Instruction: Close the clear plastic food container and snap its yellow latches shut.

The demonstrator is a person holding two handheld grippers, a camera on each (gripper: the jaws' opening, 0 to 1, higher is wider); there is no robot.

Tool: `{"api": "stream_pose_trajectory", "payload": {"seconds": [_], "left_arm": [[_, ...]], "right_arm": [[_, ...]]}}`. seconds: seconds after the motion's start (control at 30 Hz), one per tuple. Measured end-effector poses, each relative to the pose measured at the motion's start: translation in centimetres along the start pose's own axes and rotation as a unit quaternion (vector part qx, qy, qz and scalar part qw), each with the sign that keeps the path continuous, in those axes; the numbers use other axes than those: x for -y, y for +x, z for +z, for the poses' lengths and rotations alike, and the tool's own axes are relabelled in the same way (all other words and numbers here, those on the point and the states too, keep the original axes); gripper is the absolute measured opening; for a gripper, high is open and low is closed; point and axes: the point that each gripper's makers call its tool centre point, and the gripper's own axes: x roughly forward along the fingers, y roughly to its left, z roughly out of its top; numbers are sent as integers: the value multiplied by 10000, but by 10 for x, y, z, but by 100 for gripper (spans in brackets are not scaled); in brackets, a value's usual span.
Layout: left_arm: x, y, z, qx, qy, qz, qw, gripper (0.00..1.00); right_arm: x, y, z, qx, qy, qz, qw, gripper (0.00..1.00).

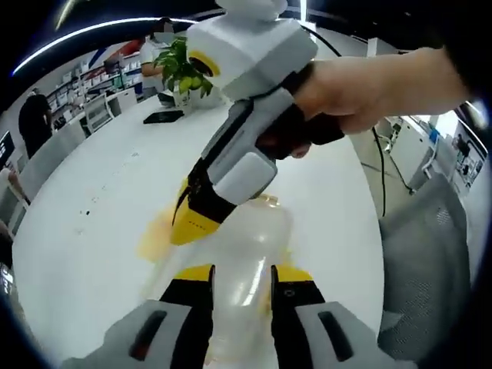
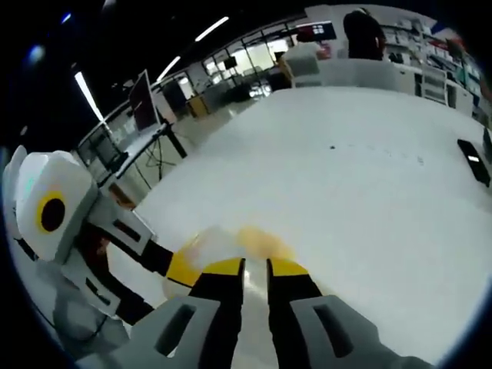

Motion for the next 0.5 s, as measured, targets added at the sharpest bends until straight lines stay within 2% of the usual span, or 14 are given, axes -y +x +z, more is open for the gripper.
{"api": "stream_pose_trajectory", "payload": {"seconds": [0.07,0.1,0.17,0.33,0.43,0.5], "left_arm": [[4,0,-2,-70,316,-13,9995,25],[5,0,1,17,383,-8,9993,25],[7,-1,1,10,467,5,9989,25],[12,2,-3,-151,886,12,9960,26],[14,4,-4,-160,998,29,9949,27],[14,4,-4,-171,1000,34,9948,27]], "right_arm": [[0,0,1,-6,-26,4,10000,9],[0,0,2,-5,-48,10,10000,10],[0,0,3,-14,-67,13,10000,10],[4,1,8,-44,-187,-22,9998,12],[4,3,6,-214,-492,1,9986,16],[4,5,5,-306,-549,44,9980,18]]}}
